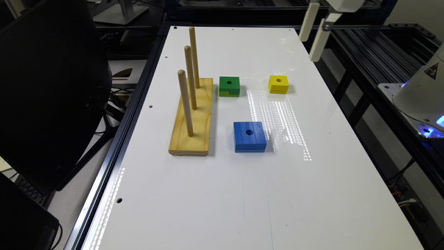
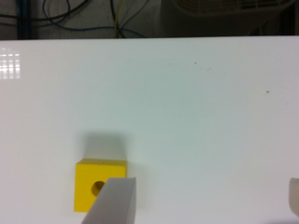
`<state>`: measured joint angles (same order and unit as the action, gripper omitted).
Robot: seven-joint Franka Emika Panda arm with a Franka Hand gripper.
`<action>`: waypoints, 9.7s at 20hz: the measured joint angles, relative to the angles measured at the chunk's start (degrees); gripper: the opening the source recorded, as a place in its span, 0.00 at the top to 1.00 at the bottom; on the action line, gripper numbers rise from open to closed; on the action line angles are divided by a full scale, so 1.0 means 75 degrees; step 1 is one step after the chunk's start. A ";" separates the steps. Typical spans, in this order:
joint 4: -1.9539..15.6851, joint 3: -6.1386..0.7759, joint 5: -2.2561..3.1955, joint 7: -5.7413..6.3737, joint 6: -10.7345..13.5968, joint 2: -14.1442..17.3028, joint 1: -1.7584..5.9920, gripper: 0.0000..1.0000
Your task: Pick up green block.
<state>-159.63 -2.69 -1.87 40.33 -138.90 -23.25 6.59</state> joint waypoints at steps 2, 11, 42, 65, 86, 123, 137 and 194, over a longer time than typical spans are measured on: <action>0.0213 0.0001 0.0016 -0.0044 -0.0047 0.0264 0.0065 0.00; 0.1022 0.0001 0.0025 -0.0239 -0.0050 0.1195 0.0288 0.00; 0.2538 0.0005 0.0049 -0.0418 -0.0050 0.2617 0.0502 0.00; 0.3412 0.0017 0.0177 -0.0447 -0.0414 0.3971 0.0632 0.00; 0.3426 0.0017 0.0183 -0.0448 -0.0644 0.4287 0.0632 0.00; 0.3564 0.0027 0.0224 -0.0449 -0.1535 0.5279 0.0634 0.00; 0.3830 0.0036 0.0294 -0.0449 -0.1954 0.5914 0.0642 0.00; 0.3892 0.0015 0.0302 -0.0448 -0.1734 0.5739 0.0634 1.00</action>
<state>-130.44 -2.58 0.40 36.97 -151.91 19.79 11.35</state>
